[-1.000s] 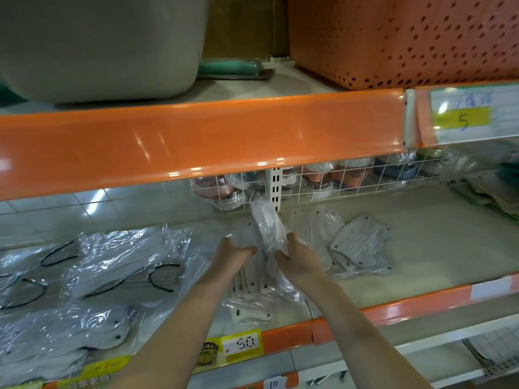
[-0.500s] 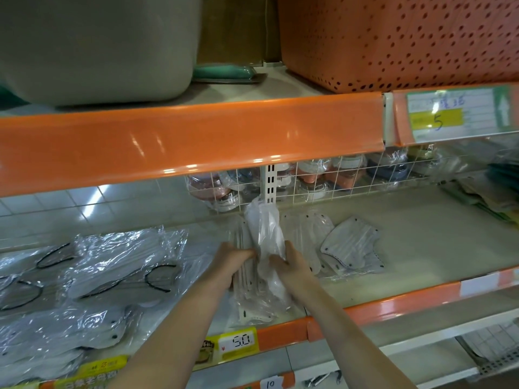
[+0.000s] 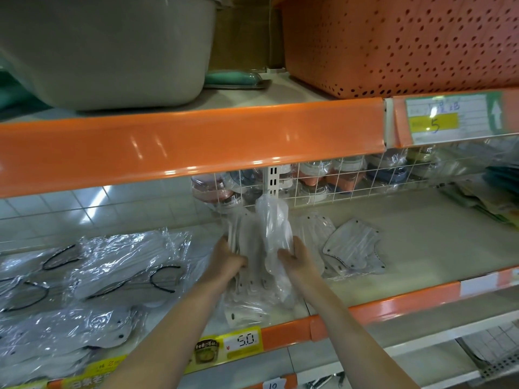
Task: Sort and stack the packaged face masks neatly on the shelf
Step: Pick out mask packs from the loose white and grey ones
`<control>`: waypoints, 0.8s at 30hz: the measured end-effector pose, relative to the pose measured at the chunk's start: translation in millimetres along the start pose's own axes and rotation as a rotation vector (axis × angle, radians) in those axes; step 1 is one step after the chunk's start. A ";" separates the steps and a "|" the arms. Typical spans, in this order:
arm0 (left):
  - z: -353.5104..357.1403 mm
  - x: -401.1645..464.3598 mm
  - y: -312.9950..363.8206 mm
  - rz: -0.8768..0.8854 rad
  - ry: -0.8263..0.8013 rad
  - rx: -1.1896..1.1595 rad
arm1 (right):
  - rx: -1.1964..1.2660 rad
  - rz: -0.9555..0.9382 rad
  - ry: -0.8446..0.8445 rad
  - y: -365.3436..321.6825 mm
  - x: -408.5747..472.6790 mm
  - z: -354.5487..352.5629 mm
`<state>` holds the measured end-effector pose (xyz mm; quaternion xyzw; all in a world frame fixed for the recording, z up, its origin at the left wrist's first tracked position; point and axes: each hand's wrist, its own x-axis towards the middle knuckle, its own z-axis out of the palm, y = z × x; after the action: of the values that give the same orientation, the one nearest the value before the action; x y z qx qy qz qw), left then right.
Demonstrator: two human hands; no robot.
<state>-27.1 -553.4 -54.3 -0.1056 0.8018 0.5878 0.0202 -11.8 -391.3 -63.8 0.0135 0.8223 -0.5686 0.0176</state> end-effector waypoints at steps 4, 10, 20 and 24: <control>-33.1 -0.1 13.1 0.177 0.230 0.176 | -0.238 -0.053 0.066 0.0 0.4 3.7; -54.6 -13.0 32.8 0.299 0.514 0.612 | -0.345 -0.085 -0.076 -3.5 1.6 32.8; -34.9 -30.9 -9.6 0.786 0.319 1.025 | -0.052 -0.470 0.509 -14.6 -8.7 34.8; -19.9 -38.4 -34.8 0.539 -0.065 1.187 | -0.301 -0.601 0.586 -6.1 -9.8 32.2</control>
<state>18.9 -576.6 -74.8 0.1463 0.9875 0.0324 -0.0488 -1.9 -423.7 -69.0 -0.0684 0.8336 -0.3947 -0.3803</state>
